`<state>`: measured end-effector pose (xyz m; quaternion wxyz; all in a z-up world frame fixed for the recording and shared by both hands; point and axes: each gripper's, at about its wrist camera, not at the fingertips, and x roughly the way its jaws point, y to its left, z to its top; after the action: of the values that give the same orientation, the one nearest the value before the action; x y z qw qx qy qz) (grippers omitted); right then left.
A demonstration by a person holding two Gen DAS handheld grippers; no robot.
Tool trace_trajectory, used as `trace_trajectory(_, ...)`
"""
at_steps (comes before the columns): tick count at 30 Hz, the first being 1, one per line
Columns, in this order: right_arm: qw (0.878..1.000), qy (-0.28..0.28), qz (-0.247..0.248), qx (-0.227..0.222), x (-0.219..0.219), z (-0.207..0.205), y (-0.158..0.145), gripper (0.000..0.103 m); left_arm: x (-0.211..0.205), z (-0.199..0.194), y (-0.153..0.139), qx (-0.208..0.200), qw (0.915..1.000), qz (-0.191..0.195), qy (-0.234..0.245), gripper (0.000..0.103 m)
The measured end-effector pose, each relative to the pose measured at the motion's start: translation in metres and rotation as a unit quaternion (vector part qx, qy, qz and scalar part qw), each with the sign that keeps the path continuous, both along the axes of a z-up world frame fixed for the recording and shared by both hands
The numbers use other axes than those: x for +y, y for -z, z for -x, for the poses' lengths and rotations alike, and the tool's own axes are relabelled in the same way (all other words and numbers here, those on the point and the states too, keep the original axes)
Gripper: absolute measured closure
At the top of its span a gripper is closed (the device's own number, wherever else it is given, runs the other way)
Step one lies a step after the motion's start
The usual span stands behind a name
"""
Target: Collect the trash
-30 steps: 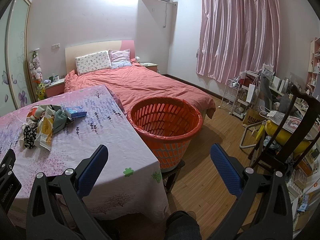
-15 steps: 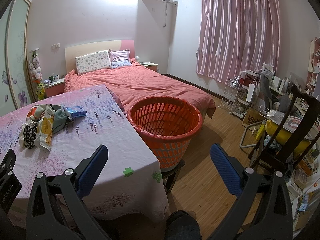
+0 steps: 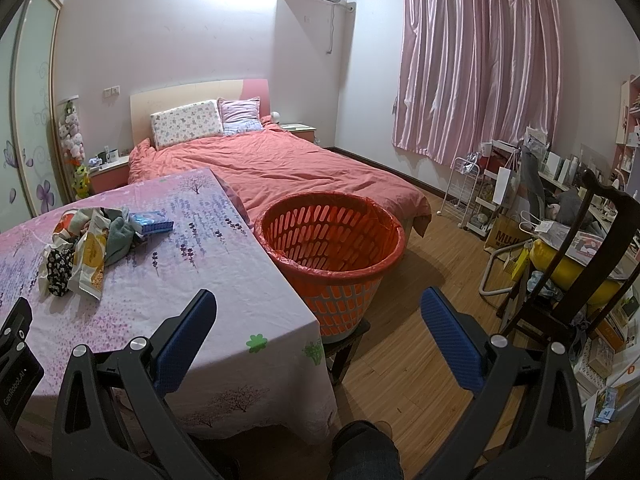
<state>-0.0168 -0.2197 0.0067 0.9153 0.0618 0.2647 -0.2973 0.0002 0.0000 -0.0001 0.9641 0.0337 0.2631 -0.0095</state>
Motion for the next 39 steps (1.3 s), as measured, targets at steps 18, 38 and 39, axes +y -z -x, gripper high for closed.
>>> trace_trajectory(18,1.0,0.0,0.0,0.0,0.0,0.0,0.0,0.002,0.0,0.0,0.0,0.001,1.0,0.0,0.0,0.004)
trace_trajectory(38,1.0,-0.003,0.005,0.01,-0.005,-0.014,0.007,0.002,0.006,-0.017,0.009,0.026,0.9996,0.01,0.005,0.004)
trace_trajectory(39,1.0,-0.008,0.0,0.013,-0.006,-0.018,0.01,0.002,0.009,-0.021,0.01,0.03,0.9995,0.013,0.004,0.004)
